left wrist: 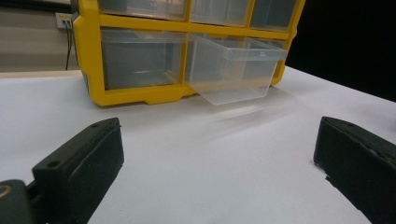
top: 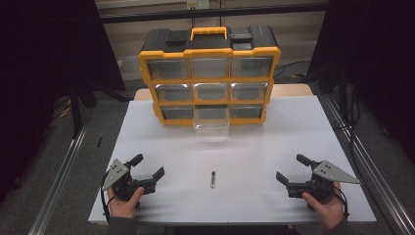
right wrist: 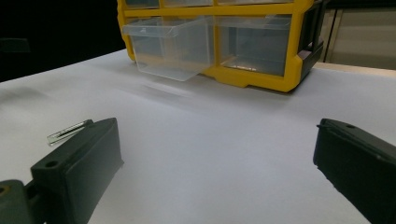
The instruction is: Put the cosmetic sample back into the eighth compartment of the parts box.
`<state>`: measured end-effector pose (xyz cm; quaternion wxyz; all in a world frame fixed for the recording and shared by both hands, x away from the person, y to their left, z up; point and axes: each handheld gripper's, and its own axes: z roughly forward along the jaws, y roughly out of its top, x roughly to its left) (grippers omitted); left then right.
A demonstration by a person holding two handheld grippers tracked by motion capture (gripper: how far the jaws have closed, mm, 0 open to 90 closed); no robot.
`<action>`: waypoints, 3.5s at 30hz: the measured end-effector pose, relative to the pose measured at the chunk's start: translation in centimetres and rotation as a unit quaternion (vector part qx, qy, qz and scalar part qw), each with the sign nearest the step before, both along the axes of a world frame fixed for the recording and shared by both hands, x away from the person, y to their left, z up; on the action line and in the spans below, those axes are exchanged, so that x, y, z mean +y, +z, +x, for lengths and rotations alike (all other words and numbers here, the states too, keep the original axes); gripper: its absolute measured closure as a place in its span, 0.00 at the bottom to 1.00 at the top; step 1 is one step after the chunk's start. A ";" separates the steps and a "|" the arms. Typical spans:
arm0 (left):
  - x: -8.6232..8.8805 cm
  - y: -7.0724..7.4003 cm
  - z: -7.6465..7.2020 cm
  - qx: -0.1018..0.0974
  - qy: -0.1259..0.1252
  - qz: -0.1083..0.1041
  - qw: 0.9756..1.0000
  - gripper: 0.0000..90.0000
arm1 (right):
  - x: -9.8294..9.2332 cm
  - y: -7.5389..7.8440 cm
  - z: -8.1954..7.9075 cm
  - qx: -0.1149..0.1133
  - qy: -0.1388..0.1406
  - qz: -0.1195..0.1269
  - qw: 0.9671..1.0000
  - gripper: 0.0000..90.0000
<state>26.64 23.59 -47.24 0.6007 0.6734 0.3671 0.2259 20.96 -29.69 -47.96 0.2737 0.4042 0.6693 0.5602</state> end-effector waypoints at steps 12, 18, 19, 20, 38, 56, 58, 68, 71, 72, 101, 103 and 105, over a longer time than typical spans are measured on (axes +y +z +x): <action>0.0 0.1 0.1 0.000 -0.005 0.003 1.000 0.02 | 0.9 0.3 0.4 0.020 0.031 0.002 0.999 0.00; -0.1 0.0 0.2 0.002 -0.008 0.003 1.000 0.02 | 1.6 0.6 0.7 0.026 0.048 -0.005 0.999 0.00; -0.1 0.0 0.2 0.002 -0.004 0.004 1.000 0.02 | 1.7 0.7 0.7 0.026 0.052 -0.008 0.998 0.00; -0.2 0.0 0.2 0.003 -0.004 0.004 1.000 0.02 | 1.9 0.7 0.8 0.028 0.056 -0.010 0.998 0.00; -0.1 0.0 0.2 0.004 -0.008 0.012 1.000 0.02 | 4.7 1.0 1.9 0.044 0.103 -0.026 0.993 0.01; -0.2 0.1 0.3 0.005 -0.009 0.008 1.000 0.02 | 7.2 1.1 2.8 0.053 0.132 -0.027 0.989 0.02; -0.3 0.1 0.3 0.003 -0.010 0.008 1.000 0.02 | 7.3 1.0 3.0 0.054 0.134 -0.026 0.989 0.02; -0.5 0.1 0.2 0.005 -0.009 0.004 1.000 0.02 | 8.2 1.0 3.5 0.060 0.144 -0.023 0.988 0.02; -0.4 0.1 0.3 0.005 -0.013 0.010 1.000 0.02 | 8.4 1.0 3.6 0.063 0.145 -0.020 0.987 0.02; -0.4 0.1 0.3 0.003 -0.013 0.012 1.000 0.02 | 8.5 0.9 3.7 0.064 0.148 -0.020 0.987 0.02; -0.4 0.1 0.4 0.001 -0.012 0.008 1.000 0.02 | 12.2 0.8 5.3 0.084 0.192 -0.040 0.977 0.03; -0.5 0.1 0.4 0.001 -0.011 0.007 1.000 0.02 | 12.5 0.8 5.5 0.085 0.193 -0.042 0.977 0.03; -0.5 0.1 0.4 0.002 -0.011 0.007 1.000 0.02 | 12.7 0.8 5.6 0.086 0.194 -0.041 0.976 0.03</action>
